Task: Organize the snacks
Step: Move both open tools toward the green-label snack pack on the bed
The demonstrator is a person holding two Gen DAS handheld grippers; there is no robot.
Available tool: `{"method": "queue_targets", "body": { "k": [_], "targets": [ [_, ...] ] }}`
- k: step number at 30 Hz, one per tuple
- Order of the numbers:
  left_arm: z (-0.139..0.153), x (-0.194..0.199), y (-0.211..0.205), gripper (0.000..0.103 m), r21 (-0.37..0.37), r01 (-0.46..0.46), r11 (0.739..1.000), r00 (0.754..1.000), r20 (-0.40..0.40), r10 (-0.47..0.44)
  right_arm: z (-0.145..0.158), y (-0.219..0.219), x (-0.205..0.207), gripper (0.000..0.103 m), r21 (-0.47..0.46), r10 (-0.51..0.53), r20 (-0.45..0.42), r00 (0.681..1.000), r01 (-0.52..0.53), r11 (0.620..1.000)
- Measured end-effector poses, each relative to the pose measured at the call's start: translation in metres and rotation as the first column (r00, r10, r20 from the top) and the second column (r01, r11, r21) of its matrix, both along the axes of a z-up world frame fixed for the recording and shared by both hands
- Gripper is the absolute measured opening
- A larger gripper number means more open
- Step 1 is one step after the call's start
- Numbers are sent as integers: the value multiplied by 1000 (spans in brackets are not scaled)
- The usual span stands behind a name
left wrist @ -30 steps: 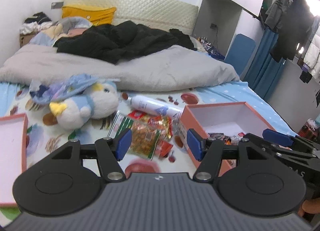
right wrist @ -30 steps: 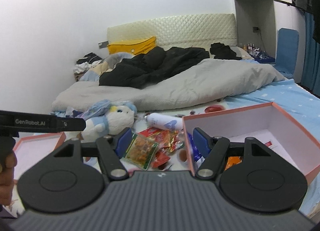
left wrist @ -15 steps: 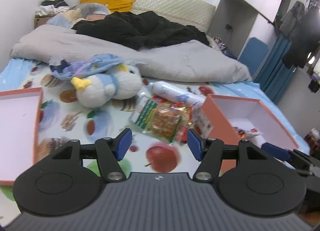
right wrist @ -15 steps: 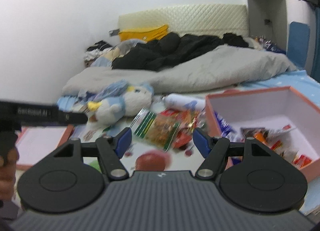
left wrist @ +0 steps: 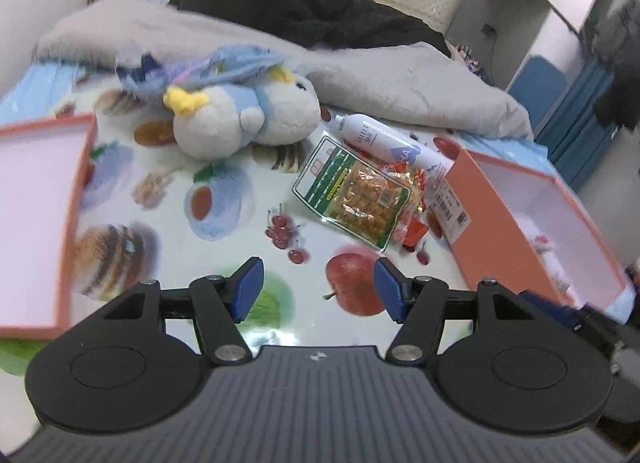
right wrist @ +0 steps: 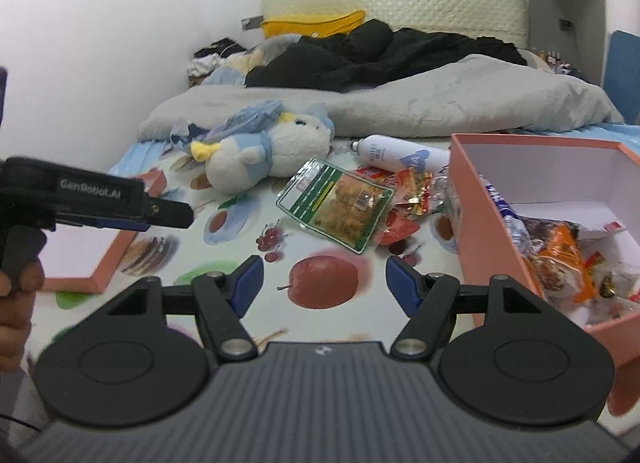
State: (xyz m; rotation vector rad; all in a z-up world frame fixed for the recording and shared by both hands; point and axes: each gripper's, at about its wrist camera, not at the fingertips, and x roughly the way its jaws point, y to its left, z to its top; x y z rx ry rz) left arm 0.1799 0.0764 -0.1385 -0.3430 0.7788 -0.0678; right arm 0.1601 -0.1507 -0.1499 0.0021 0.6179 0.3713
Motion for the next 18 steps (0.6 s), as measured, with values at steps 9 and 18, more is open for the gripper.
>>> {"method": "queue_targets", "body": {
  "k": [9,18],
  "targets": [
    [-41,58,11,73,-40,-12,999,1000,-15,11,-41,14,48,70,-52,18,-30,999,-20,998],
    [-91,125,12,74,-101,-11,995,1000,-19,9,-72,17,103,69,-187,-63,5,998,63,980]
  ]
}}
